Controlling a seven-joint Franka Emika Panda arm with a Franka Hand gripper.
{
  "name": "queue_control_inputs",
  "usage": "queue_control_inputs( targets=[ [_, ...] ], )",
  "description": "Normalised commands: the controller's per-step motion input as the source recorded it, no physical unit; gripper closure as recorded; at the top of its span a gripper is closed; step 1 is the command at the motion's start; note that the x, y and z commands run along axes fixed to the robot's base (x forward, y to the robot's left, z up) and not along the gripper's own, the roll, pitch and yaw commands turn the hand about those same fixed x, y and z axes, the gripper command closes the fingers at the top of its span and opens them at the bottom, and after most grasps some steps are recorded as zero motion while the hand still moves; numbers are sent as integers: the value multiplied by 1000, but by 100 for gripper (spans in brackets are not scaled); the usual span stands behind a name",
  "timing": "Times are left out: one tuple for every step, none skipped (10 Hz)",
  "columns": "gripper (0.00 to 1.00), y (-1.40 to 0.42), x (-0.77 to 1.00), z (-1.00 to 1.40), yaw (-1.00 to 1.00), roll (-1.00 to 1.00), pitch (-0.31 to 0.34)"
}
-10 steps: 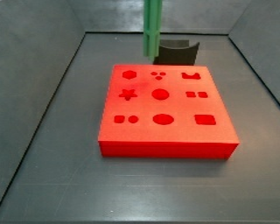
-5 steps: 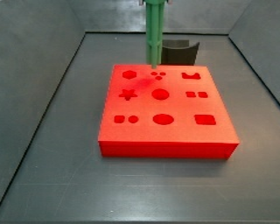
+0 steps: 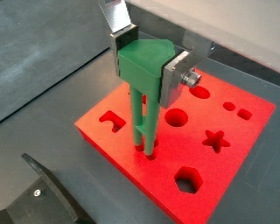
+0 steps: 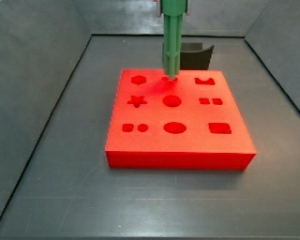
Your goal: Insert the 3 prong object.
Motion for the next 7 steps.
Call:
queue_control_inputs(
  targets=[
    [100,0,0,-286,-34,0,0],
    [100,0,0,-243,-26,0,0],
    [100,0,0,-200,0,-24,0],
    [100,0,3,-231,0,-6,0],
    [100,0,43,-266,0,0,0],
    [100,0,3,-354,0,0,0],
    [100,0,40,-463,0,0,40]
  ],
)
